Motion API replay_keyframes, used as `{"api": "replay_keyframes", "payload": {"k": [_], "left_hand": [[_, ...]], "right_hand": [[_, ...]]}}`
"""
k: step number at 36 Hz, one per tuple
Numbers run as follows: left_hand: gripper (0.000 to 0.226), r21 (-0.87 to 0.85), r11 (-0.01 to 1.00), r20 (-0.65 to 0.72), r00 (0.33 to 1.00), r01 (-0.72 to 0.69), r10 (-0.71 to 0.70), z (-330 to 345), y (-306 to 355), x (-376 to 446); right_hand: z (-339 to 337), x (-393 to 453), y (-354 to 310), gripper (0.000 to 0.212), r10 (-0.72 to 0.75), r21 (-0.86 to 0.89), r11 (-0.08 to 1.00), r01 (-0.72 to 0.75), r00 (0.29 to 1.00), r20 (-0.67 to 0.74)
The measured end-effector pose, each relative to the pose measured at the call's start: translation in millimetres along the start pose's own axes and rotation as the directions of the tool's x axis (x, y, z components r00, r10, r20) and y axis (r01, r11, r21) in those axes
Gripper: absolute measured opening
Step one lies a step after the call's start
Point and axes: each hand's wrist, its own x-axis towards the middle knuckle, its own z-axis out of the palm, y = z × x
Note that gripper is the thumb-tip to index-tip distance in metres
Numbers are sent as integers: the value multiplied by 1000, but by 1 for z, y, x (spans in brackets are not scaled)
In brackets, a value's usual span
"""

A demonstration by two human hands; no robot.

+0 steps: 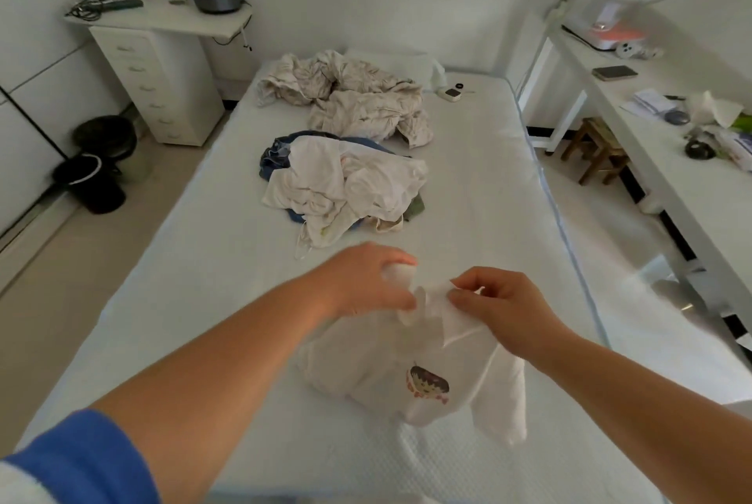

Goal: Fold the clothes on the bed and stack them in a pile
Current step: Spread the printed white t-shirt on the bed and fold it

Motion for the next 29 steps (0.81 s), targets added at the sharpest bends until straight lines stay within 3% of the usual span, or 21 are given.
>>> {"api": "replay_keyframes", "payload": {"k": [2,4,7,9,13,17,23,26,29], "left_hand": [[60,-9,999,54,997,-54,54,13,3,1],[43,-49,993,44,993,-107,109,20,5,1],[16,48,984,-74,982,-173,176,24,6,1],[17,36,982,-148,971,-186,189,26,5,1],[25,-41,979,-245,952,-200,184,27,4,-1],[15,-88,972,-311,933,-218,181,27,9,-2],[7,-95,958,-364,905,-270,219,26,15,-2],[4,-129,959,-376,907,-254,189,20,15,-2],[29,-110,985,-392,917,-131,78,2,2,-1]], "right_hand": [[5,-1,-2,22,-72,-51,996,71,997,-12],[7,-4,-3,25,-147,-100,984,146,989,-12],[6,-8,-4,24,-211,-141,968,208,978,-2],[4,-9,-5,21,-179,-132,974,183,983,38],[-3,-5,-6,21,4,75,997,-16,987,161],[-5,-4,-3,13,1,-40,999,11,959,285],[2,3,1,7,-101,-73,991,112,986,133],[3,7,6,19,-130,-27,991,129,991,-13],[-14,17,10,26,-181,-112,980,162,966,-184]]}}
